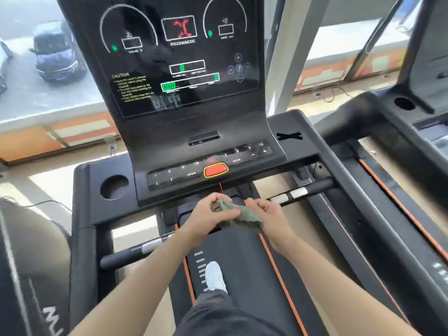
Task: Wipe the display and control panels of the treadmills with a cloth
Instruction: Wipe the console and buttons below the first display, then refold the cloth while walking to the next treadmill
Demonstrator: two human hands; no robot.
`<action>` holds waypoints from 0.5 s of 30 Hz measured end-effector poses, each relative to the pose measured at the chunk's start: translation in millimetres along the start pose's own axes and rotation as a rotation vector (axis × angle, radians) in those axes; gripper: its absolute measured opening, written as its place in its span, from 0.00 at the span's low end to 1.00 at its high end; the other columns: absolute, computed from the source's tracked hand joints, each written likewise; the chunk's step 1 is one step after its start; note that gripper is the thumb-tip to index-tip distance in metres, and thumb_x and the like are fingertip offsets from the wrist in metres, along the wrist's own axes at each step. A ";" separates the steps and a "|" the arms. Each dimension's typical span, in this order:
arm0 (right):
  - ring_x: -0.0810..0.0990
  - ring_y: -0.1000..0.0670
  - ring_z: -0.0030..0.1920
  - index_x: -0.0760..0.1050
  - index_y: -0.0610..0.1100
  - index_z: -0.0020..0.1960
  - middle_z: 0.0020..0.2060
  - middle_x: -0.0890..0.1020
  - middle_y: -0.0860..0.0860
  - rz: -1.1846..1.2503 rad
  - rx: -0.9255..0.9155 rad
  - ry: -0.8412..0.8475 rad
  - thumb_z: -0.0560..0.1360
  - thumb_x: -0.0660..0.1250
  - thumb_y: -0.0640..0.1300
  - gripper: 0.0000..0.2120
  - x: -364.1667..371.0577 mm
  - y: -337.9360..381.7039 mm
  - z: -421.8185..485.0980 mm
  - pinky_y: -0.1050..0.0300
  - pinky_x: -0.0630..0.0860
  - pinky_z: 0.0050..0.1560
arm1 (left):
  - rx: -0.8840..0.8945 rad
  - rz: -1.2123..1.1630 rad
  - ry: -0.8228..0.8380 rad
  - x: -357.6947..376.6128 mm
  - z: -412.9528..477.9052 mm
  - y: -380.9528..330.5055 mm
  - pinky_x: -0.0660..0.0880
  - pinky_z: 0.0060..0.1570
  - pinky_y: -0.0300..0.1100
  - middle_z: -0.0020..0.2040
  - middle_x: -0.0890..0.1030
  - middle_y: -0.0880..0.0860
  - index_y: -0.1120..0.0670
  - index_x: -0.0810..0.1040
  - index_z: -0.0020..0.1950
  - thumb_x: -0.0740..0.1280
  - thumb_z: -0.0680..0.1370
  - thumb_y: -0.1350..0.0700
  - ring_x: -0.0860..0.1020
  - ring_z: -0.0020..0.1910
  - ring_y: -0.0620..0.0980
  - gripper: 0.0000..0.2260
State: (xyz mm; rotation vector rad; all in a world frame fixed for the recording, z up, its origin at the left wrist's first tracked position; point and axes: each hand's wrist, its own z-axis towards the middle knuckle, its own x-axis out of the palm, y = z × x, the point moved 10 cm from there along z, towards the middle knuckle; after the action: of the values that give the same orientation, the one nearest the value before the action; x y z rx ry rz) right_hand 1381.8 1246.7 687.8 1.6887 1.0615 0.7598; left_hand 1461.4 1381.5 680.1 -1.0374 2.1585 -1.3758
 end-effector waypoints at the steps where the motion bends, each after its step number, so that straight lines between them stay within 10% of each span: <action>1: 0.73 0.50 0.32 0.78 0.41 0.36 0.30 0.77 0.48 0.006 0.013 -0.035 0.81 0.65 0.48 0.18 -14.0 -4.3 -10.6 0.55 0.72 0.37 | 0.002 -0.011 0.058 14.4 -5.2 3.4 0.79 0.44 0.47 0.47 0.83 0.53 0.58 0.77 0.59 0.77 0.73 0.63 0.81 0.44 0.51 0.18; 9: 0.75 0.52 0.31 0.78 0.42 0.35 0.31 0.79 0.47 0.020 0.223 -0.171 0.82 0.61 0.53 0.22 -131.3 -66.5 -146.4 0.62 0.70 0.35 | -0.061 0.057 0.243 154.0 -51.7 54.8 0.77 0.41 0.43 0.46 0.84 0.53 0.57 0.82 0.57 0.74 0.76 0.60 0.80 0.43 0.52 0.10; 12: 0.80 0.52 0.43 0.80 0.44 0.47 0.42 0.83 0.50 0.008 0.119 -0.120 0.78 0.70 0.45 0.05 -160.7 -80.0 -206.0 0.62 0.74 0.46 | -0.077 0.100 0.277 216.9 -70.2 77.8 0.75 0.41 0.43 0.42 0.84 0.53 0.56 0.82 0.52 0.73 0.77 0.59 0.79 0.40 0.51 0.05; 15: 0.81 0.54 0.50 0.74 0.43 0.62 0.53 0.83 0.47 -0.077 0.069 -0.187 0.65 0.80 0.43 0.29 -192.2 -104.4 -259.1 0.60 0.78 0.52 | -0.054 0.204 0.356 280.2 -93.4 93.4 0.76 0.41 0.42 0.41 0.84 0.53 0.57 0.82 0.49 0.72 0.78 0.59 0.80 0.40 0.49 0.02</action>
State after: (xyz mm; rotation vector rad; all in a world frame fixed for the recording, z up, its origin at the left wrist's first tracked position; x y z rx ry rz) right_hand 1047.5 1191.9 675.4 1.7296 1.0253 0.5105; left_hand 1181.0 1251.6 659.0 -0.6011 2.4841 -1.5013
